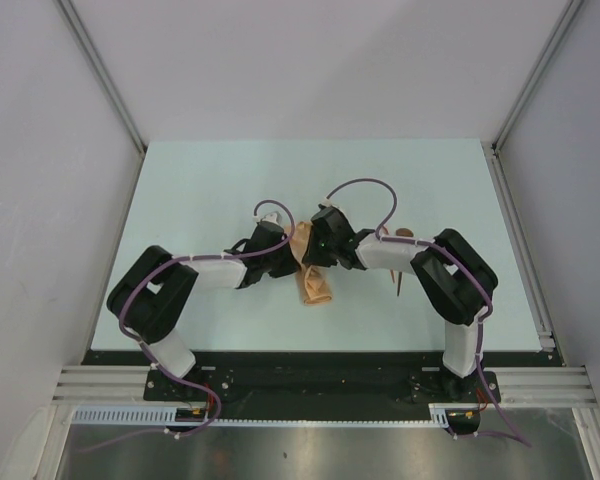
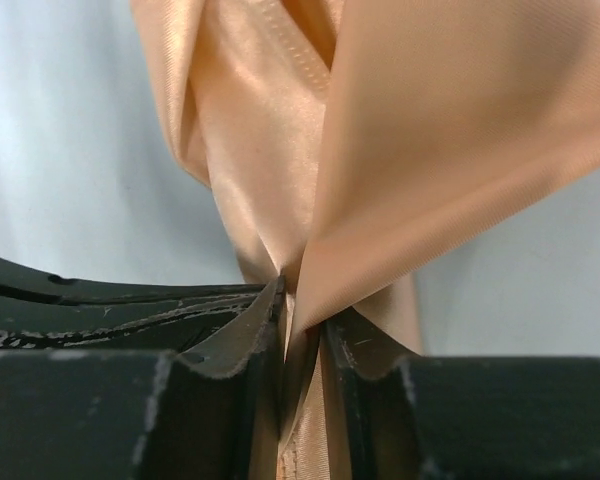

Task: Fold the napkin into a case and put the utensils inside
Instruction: Fold the 2/3-rectangle-folded napkin at the center of the board.

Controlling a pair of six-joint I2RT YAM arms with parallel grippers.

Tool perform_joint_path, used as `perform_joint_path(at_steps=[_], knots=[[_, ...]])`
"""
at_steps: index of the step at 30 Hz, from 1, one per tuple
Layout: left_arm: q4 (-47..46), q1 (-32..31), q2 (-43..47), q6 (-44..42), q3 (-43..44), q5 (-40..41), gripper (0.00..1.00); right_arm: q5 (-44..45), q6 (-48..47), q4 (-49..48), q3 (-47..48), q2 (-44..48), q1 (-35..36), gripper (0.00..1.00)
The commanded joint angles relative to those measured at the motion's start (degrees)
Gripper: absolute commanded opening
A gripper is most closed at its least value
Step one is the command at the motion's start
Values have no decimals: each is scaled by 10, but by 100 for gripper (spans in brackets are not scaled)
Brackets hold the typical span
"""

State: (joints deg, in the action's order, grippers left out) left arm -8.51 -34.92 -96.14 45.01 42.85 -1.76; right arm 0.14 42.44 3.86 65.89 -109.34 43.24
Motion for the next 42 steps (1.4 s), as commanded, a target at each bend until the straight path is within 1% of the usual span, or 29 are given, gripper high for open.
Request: perform_joint_path(at_steps=[1, 2, 4, 6, 8, 9, 10, 14, 20, 22, 25, 26, 30, 31, 32, 33, 35, 39, 41, 42], knots=[[-14, -2, -9, 11, -9, -11, 0, -15, -19, -48, -1, 30, 5, 25], [-13, -2, -6, 11, -10, -11, 0, -15, -25, -43, 6, 31, 5, 25], [-13, -2, -2, 10, -12, -10, 0, -12, -39, -42, 5, 35, 6, 28], [-8, -3, 2, 9, -12, -8, 0, -5, -46, -40, 3, 45, 11, 36], [-5, -2, 8, 7, -14, -5, 0, 15, -55, -41, -1, 54, 16, 38], [-2, -2, 9, 5, -14, -4, 0, 20, -60, -40, -7, 63, 18, 43], [0, -3, 10, 3, -14, -3, 0, 21, -66, -41, -10, 65, 18, 45], [1, -2, 10, 3, -14, -5, 0, 18, -81, -46, -5, 57, 11, 46], [-2, -3, 15, 7, -20, -8, 0, 4, -98, -40, 34, 19, 3, 46], [-2, -3, 17, 5, -22, -6, 0, -15, -98, -40, 42, 9, 3, 46], [-2, -2, 17, 4, -22, -6, 0, -2, -116, -41, 67, -6, 5, 48], [-2, -3, 17, 4, -21, -7, 0, -3, -120, -14, 78, -14, 2, 50], [3, -4, 18, 3, -18, -7, 0, -33, -135, 11, 112, -48, -14, 50], [5, -3, 19, 2, -18, -6, 0, -33, -140, 17, 115, -50, -15, 50], [6, -3, 23, 2, -20, -6, 0, -34, -142, 25, 115, -51, -14, 48], [9, -3, 24, 2, -22, -5, 0, -33, -142, 30, 114, -48, -13, 42], [12, -3, 33, -1, -22, -3, 0, -33, -144, 31, 95, -35, -8, 26], [29, -3, 53, -5, -17, -17, 0, -30, -176, 64, 95, -26, 9, 27], [38, -2, 62, -11, -14, -27, 1, -27, -202, 65, 86, -21, 13, 27], [58, -2, 74, -12, -10, -28, 2, -24, -212, 64, 79, -19, 15, 27]])
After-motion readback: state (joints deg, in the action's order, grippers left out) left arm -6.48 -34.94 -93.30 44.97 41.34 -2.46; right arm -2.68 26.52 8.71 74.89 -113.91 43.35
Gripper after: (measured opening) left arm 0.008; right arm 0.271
